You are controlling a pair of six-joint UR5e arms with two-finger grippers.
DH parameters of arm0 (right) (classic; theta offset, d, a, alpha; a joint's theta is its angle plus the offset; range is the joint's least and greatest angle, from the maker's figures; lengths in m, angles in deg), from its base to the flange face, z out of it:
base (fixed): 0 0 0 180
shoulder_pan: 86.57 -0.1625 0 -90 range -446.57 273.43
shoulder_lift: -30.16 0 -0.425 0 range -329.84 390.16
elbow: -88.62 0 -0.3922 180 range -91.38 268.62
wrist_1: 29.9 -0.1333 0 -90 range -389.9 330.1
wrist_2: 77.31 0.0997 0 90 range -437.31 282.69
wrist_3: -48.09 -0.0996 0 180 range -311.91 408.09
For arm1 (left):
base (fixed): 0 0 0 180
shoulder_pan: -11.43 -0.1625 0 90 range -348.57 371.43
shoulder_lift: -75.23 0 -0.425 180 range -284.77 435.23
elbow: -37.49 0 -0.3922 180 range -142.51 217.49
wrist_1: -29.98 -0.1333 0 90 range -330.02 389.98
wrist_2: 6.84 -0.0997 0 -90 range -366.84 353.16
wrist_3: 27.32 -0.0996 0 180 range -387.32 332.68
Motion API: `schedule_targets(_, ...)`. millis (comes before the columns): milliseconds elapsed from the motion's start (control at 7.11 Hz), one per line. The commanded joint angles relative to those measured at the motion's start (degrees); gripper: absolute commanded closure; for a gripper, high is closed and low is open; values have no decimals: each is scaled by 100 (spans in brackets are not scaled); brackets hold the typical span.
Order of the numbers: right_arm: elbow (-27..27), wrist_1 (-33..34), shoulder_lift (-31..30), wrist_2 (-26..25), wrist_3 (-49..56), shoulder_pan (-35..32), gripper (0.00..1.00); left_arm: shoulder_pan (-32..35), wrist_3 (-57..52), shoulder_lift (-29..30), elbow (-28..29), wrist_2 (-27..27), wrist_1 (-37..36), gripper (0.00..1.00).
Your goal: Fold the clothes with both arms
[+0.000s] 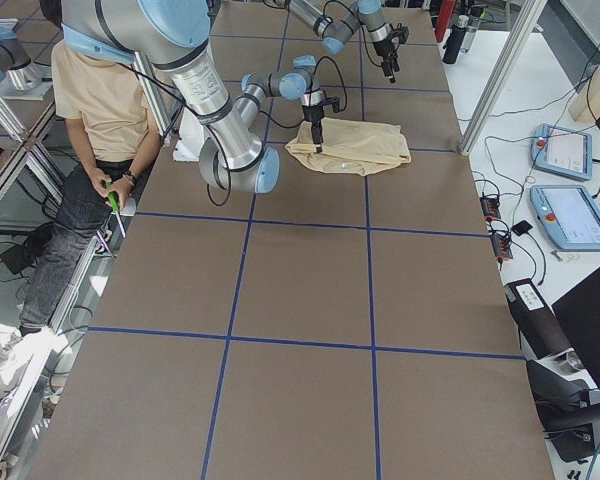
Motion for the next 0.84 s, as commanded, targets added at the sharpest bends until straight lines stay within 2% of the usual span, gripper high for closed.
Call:
schedule_targets(0, -7, 36, -28, 8, -6, 70, 0, 0, 1, 0, 0, 0, 5, 0)
schedule_targets(281, 141, 586, -63, 25, 160, 44, 0, -9, 1, 0, 0, 0, 5, 0)
schedule_targets(422, 525, 729, -403, 17, 309, 17, 0, -9, 1, 0, 0, 0, 5, 0)
schedule_targets(703, 1483, 731, -1491, -10, 486, -53, 0, -9, 1, 8, -9, 0, 5, 0)
